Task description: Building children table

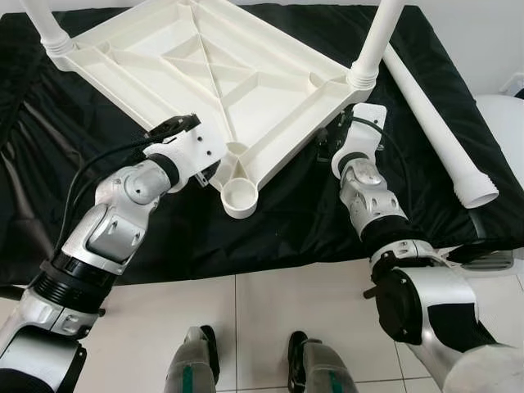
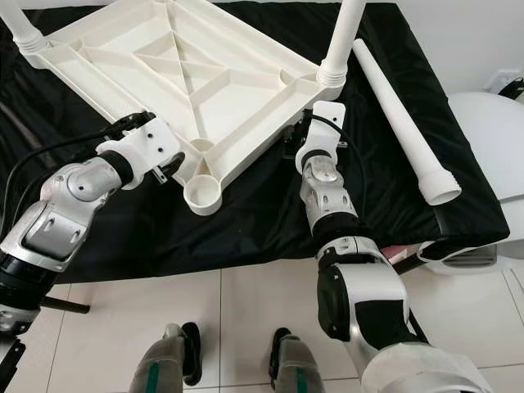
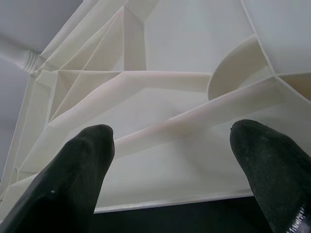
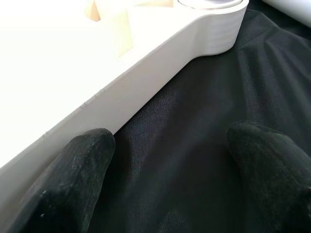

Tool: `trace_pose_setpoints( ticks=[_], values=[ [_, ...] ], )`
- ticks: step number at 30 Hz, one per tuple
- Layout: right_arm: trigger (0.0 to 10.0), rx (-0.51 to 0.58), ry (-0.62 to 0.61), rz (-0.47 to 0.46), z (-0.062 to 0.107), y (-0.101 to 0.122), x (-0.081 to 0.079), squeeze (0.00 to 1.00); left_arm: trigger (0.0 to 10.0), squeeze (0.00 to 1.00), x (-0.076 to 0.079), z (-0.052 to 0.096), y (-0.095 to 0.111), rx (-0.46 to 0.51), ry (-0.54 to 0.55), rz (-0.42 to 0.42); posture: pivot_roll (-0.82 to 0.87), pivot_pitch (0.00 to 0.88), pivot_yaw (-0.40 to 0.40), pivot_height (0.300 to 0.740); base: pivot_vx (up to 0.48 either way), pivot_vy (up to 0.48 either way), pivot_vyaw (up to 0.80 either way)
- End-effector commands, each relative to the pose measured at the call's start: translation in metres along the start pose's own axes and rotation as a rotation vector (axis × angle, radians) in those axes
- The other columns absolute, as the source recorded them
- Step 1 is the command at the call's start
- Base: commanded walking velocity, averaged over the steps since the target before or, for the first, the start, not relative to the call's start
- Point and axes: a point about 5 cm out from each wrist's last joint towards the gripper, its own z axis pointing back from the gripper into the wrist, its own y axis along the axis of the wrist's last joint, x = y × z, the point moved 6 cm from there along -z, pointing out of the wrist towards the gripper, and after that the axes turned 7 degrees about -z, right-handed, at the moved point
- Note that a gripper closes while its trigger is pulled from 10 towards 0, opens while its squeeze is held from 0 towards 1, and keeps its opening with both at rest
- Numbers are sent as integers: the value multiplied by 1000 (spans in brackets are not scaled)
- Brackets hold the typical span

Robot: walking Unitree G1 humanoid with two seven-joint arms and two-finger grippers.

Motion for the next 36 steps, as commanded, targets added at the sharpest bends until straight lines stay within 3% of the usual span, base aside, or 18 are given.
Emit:
trace_pose_setpoints(
  ticks=[1,9,14,21,23,36],
  values=[
    [10000,38,56,-16,-2,12,-19,0,10000,0,61,4,-1,19,-395,24,174,237,13,740,0,0,0],
    [10000,50,59,-11,-3,16,-20,0,10000,0,68,0,-9,-42,-427,47,174,242,19,740,0,0,0],
    [10000,60,73,-1,-4,17,-23,0,10000,0,77,-4,-22,-135,-465,53,178,257,28,740,0,0,0],
    [10000,61,97,7,-6,21,-28,0,10000,0,84,-5,-5,-91,-511,54,183,266,27,740,0,0,0],
    [10000,69,145,-4,-6,25,-38,0,10000,0,88,-8,6,-66,-528,54,185,269,26,740,0,0,0],
    [10000,52,246,-53,-3,24,-65,0,10000,0,93,-14,30,-15,-548,57,191,273,21,740,0,0,0]
  ],
)
